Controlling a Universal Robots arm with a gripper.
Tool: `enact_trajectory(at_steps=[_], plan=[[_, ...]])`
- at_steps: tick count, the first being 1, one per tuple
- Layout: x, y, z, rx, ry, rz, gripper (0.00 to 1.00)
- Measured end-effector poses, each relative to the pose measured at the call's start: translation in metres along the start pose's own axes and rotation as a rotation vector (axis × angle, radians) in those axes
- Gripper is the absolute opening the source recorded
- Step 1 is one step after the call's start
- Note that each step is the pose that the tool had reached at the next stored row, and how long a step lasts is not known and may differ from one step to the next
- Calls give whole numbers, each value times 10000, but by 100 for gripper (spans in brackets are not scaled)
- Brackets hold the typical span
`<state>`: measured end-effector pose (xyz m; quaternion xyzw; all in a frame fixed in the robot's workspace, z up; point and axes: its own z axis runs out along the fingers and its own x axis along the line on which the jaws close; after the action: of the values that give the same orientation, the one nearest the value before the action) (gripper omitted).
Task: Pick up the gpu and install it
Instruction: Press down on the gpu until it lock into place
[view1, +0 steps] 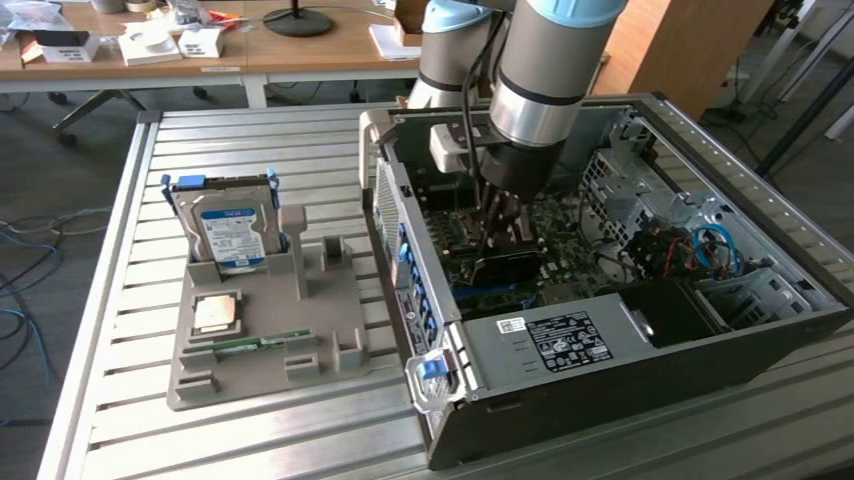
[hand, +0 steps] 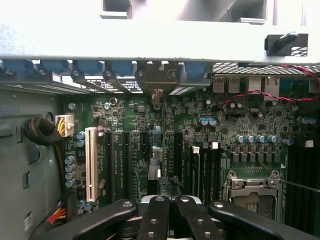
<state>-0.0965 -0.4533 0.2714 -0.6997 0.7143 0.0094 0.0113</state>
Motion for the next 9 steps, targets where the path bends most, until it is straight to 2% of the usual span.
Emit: enact_trajectory(at_steps=[9], plan=[[-1,1,32,3,-7,2,11]])
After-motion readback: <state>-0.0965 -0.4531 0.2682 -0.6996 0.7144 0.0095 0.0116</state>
